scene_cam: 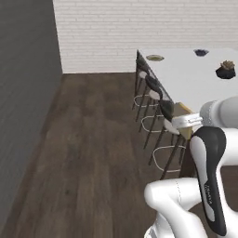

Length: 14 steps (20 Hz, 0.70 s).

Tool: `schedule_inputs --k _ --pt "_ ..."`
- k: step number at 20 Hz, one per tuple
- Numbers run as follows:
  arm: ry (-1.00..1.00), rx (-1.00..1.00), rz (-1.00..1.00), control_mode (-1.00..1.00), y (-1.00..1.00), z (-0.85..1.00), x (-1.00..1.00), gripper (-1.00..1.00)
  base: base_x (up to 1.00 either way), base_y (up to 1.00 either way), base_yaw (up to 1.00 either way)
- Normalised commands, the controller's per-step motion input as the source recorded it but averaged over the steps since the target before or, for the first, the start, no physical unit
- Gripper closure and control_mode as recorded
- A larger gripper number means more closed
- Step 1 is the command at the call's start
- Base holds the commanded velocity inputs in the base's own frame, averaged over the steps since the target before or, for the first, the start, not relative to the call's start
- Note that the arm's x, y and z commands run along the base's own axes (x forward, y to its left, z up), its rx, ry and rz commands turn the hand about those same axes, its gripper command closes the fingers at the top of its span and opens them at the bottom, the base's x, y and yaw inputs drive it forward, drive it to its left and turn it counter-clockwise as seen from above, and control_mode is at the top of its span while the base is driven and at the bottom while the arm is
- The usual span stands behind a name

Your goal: Start the toaster. Once the lever pops up, take the bread to the plate on the dining counter.

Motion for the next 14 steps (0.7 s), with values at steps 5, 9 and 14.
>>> schedule_inputs --k 5,9,14 --pt "0.0 0.0 0.0 1.0 0.0 0.0 0.0 1.0 0.95 0.68 0.03" --pt "0.0 0.0 0.0 1.0 0.0 0.0 0.0 1.0 1.0 0.24 -0.17" --pt "0.0 0.0 0.0 1.0 0.0 0.0 0.0 1.0 1.0 0.01 -0.27"
